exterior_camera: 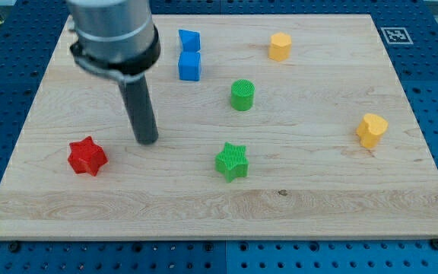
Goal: Push the red star upwards
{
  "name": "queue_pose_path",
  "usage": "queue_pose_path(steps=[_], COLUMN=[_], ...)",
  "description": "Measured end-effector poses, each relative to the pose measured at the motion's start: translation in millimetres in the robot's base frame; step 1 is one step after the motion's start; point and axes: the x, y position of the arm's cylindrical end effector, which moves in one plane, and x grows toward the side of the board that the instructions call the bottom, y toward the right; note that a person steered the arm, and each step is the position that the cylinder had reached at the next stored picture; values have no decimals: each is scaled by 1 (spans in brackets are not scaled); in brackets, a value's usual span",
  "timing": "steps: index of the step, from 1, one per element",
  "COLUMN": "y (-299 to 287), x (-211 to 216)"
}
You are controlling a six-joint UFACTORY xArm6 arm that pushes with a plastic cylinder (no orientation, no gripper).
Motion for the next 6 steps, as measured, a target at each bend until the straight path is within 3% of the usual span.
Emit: queue_pose_path(steps=[1, 2, 4, 6], y=[0, 0, -21, -57], x=[61, 86, 86, 45])
